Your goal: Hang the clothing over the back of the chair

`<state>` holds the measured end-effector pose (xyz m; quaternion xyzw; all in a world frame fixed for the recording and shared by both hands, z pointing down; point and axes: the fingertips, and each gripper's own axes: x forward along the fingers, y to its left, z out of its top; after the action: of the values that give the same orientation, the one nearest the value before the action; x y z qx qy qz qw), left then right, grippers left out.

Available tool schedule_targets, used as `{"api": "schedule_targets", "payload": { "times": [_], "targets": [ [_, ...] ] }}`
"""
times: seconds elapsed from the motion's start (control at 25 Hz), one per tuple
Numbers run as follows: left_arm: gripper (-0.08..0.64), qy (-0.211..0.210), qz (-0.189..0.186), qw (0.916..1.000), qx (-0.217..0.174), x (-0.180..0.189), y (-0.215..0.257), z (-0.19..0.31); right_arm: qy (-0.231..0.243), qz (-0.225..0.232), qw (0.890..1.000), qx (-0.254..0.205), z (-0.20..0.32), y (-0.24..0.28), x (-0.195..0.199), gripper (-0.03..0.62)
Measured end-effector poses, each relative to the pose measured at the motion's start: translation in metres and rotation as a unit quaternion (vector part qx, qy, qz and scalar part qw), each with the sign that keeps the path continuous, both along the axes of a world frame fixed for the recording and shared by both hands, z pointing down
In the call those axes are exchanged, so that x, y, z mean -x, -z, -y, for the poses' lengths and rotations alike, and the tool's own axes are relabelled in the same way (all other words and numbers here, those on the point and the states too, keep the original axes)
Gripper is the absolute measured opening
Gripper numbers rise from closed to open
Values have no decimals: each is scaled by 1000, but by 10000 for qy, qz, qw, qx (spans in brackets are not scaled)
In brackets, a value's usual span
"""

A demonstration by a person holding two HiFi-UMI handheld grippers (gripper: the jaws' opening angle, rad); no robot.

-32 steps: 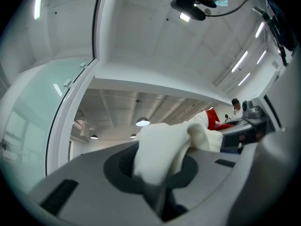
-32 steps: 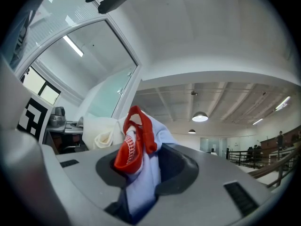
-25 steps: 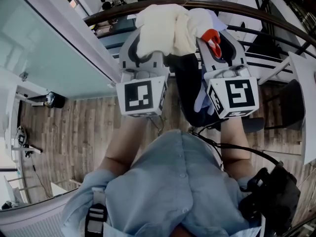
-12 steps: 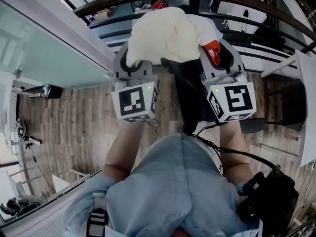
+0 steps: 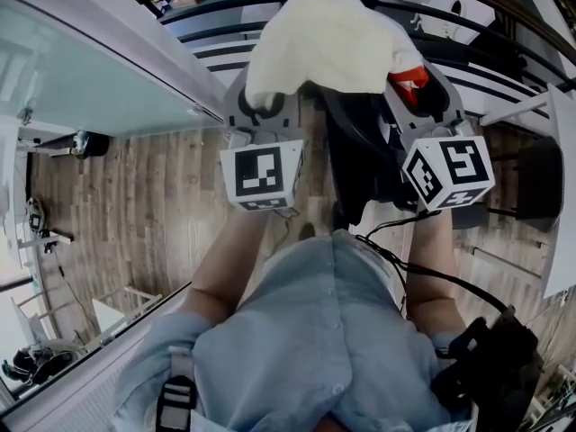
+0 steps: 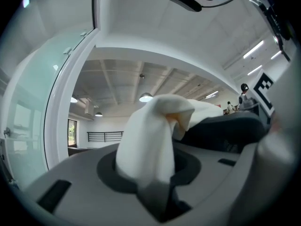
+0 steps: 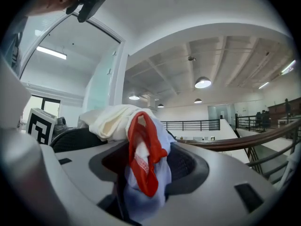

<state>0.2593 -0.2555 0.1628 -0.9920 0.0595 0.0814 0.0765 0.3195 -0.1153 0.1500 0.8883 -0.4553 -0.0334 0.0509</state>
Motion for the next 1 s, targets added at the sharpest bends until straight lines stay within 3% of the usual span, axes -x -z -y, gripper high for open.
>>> {"api": "schedule_targets", "payload": {
  "times": [0.28,0.72,0.84,1.0],
  "targets": [
    [185,-116,112,9999,-62,12,-14,-8,16,-26,9998,202,-6,-12,13,272],
    [190,-89,-22,10000,-10,24,-53,-28,-492,-251,9984,-143,-29,-45,16,267],
    [177,-251,-200,9994,86,5,-43,-45,-596,-395,9963,-484,-34,-40,1,190],
    [86,-461,-334,9983,135,8,-31,-61,-571,-495,9948,-689,-30,-35,20,117]
  ]
}}
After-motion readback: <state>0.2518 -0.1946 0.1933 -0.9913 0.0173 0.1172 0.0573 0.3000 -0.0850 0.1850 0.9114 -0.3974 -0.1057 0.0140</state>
